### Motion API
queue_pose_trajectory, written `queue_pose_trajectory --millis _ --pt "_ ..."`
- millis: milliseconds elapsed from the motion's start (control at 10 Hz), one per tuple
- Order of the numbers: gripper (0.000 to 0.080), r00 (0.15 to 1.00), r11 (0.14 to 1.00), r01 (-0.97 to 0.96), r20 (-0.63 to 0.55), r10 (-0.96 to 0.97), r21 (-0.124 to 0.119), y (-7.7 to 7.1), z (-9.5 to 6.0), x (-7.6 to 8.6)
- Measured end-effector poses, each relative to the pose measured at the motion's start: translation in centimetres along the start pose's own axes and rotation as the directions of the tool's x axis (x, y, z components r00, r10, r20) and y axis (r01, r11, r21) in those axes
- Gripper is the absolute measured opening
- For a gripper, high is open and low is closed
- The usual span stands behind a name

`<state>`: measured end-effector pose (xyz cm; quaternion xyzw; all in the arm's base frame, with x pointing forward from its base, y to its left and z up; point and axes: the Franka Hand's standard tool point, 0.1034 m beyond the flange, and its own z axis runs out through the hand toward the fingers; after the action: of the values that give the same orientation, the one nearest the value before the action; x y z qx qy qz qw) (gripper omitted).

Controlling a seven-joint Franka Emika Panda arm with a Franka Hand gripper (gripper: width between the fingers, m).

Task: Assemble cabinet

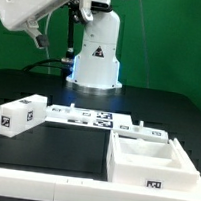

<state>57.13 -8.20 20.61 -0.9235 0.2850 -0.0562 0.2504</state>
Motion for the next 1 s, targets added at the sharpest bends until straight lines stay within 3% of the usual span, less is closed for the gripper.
queue_pose_trajectory --millis 100,200,700,900,1000 --pt "0.0796 0.999 0.998 -0.051 0.019 0.051 -0.037 -1.0 0.8 0.2" --pt "0.0796 0.998 0.997 -0.055 0.03 0.057 -0.059 -1.9 1.5 -0.4" --pt "0.0796 0.998 0.997 -0.051 0.023 0.053 -0.063 -0.9 1.1 0.0" --pt "0.0796 0.988 0.982 -0.075 0.117 0.096 -0.171 1.3 3.1 0.3" --pt "0.0796 0.984 0.974 -0.101 0.124 0.128 -0.202 1.7 4.5 0.4"
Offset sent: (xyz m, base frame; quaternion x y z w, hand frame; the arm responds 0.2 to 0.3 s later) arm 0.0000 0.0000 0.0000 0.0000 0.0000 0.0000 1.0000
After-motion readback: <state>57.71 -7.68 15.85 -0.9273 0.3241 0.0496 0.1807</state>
